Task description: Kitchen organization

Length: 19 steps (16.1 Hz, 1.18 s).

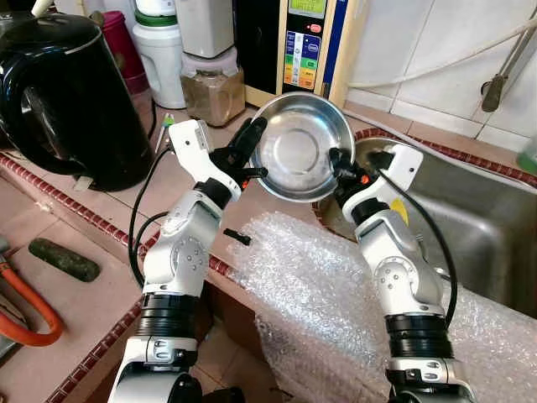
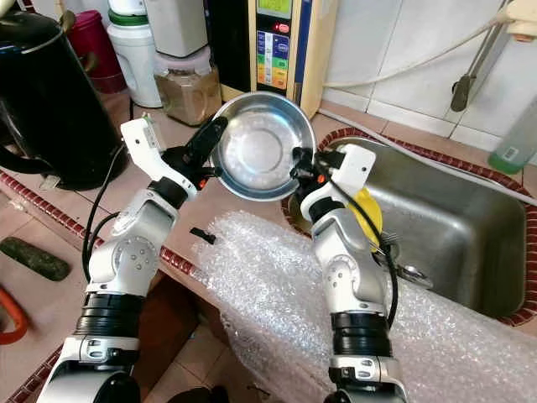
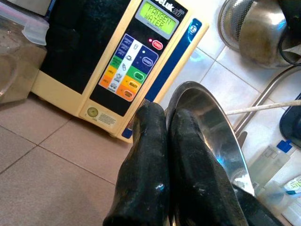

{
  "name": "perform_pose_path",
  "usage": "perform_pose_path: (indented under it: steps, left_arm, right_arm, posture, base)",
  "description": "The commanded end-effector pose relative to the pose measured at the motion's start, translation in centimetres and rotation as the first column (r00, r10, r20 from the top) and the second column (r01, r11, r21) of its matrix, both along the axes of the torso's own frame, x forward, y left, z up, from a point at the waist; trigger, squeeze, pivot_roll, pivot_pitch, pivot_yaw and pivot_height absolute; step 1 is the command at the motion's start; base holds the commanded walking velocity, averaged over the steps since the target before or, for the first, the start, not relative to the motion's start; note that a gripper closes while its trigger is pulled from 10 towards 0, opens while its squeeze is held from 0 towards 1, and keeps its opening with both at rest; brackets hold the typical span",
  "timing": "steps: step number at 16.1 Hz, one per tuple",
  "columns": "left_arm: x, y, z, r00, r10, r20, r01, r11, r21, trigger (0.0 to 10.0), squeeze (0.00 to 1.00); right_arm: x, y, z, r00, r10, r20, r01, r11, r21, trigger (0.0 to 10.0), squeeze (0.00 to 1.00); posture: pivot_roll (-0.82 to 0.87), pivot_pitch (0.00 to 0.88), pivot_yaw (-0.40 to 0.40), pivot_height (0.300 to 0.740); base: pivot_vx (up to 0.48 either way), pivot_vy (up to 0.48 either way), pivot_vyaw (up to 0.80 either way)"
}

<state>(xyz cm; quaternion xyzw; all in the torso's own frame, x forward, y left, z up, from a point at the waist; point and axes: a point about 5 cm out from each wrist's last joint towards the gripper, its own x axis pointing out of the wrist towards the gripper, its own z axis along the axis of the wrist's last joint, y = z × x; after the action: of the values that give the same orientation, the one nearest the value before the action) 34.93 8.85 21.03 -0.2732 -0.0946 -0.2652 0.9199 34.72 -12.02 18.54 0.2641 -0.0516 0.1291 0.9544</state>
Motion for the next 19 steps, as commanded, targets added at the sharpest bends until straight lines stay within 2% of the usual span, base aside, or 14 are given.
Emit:
perform_pose_path:
  steps: [1, 2, 3, 5, 8, 9, 12, 14, 16, 18, 19]
  left_arm:
    - [-0.2, -0.2, 0.9, 0.999, -0.018, 0.046, 0.018, 1.0, 0.013, 0.0, 0.0]
    - [-0.1, -0.2, 0.6, 1.0, -0.012, 0.029, 0.011, 0.999, 0.037, 5.3, 0.0]
    - [-0.1, -0.1, 0.6, 1.0, -0.009, 0.025, 0.008, 0.999, 0.036, 10.0, 1.0]
    - [0.1, 0.2, 0.5, 1.0, 0.002, 0.016, -0.003, 0.999, 0.033, 10.0, 1.0]
    - [0.1, 0.1, -0.7, 1.0, -0.011, -0.02, 0.013, 0.998, 0.059, 10.0, 1.0]
    - [-0.1, -0.1, -1.6, 0.998, -0.028, -0.047, 0.032, 0.995, 0.093, 10.0, 1.0]
    - [-0.3, -0.3, -1.8, 0.997, -0.047, -0.054, 0.053, 0.992, 0.111, 10.0, 1.0]
    - [-1.5, -0.5, -3.9, 0.985, -0.147, -0.094, 0.165, 0.959, 0.232, 10.0, 1.0]
    - [-2.2, -0.6, -4.9, 0.975, -0.188, -0.115, 0.214, 0.934, 0.286, 10.0, 1.0]
    - [-2.7, -0.6, -5.9, 0.965, -0.222, -0.141, 0.258, 0.906, 0.336, 10.0, 1.0]
    - [-2.7, -0.6, -6.0, 0.963, -0.221, -0.151, 0.261, 0.904, 0.338, 10.0, 1.0]
  right_arm:
    - [0.1, -0.7, -0.8, 0.998, -0.026, -0.049, 0.025, 1.0, -0.016, 0.0, 0.0]
    - [0.1, -0.9, -0.8, 0.998, -0.033, -0.05, 0.033, 0.999, -0.005, 0.0, 0.0]
    - [0.1, -1.0, -0.8, 0.998, -0.036, -0.05, 0.036, 0.999, -0.003, 0.0, 0.0]
    - [0.1, -0.9, -0.8, 0.998, -0.035, -0.052, 0.035, 0.999, 0.002, 0.0, 0.0]
    - [0.1, -0.8, -0.8, 0.998, -0.026, -0.049, 0.026, 1.0, 0.009, 0.0, 0.0]
    - [0.3, -1.1, -0.9, 0.998, -0.034, -0.056, 0.034, 0.999, 0.002, 0.0, 0.0]
    - [0.4, -1.5, -0.9, 0.997, -0.052, -0.061, 0.051, 0.999, -0.009, 0.0, 0.0]
    - [0.8, -3.8, -1.4, 0.978, -0.19, -0.085, 0.183, 0.979, -0.085, 0.0, 0.0]
    - [0.9, -5.9, -2.0, 0.944, -0.308, -0.121, 0.292, 0.947, -0.136, 0.0, 0.0]
    - [0.5, -9.5, -3.7, 0.856, -0.478, -0.198, 0.44, 0.874, -0.208, 0.0, 0.0]
    - [0.3, -10.1, -4.0, 0.838, -0.504, -0.211, 0.46, 0.859, -0.227, 0.0, 0.0]
  posture:
    - [0.04, 0.057, 0.035, 0.74]
    - [0.05, 0.059, 0.034, 0.74]
    - [0.05, 0.06, 0.034, 0.74]
    - [0.05, 0.062, 0.035, 0.74]
    - [0.05, 0.064, 0.038, 0.74]
    - [0.05, 0.067, 0.037, 0.74]
    - [0.05, 0.068, 0.036, 0.74]
    - [0.05, 0.068, 0.042, 0.74]
    - [0.05, 0.067, 0.048, 0.74]
    - [0.06, 0.068, 0.052, 0.74]
    - [0.06, 0.068, 0.053, 0.74]
  base:
    - [0.0, 0.0, 0.0]
    - [0.0, 0.0, 0.0]
    - [0.0, 0.0, 0.0]
    - [0.0, 0.0, 0.0]
    - [0.0, 0.0, 0.0]
    - [0.0, 0.0, 0.0]
    - [0.0, 0.0, 0.0]
    - [0.0, 0.0, 0.0]
    - [0.0, 0.0, 0.0]
    - [0.0, 0.0, 0.0]
    - [0.0, 0.0, 0.0]
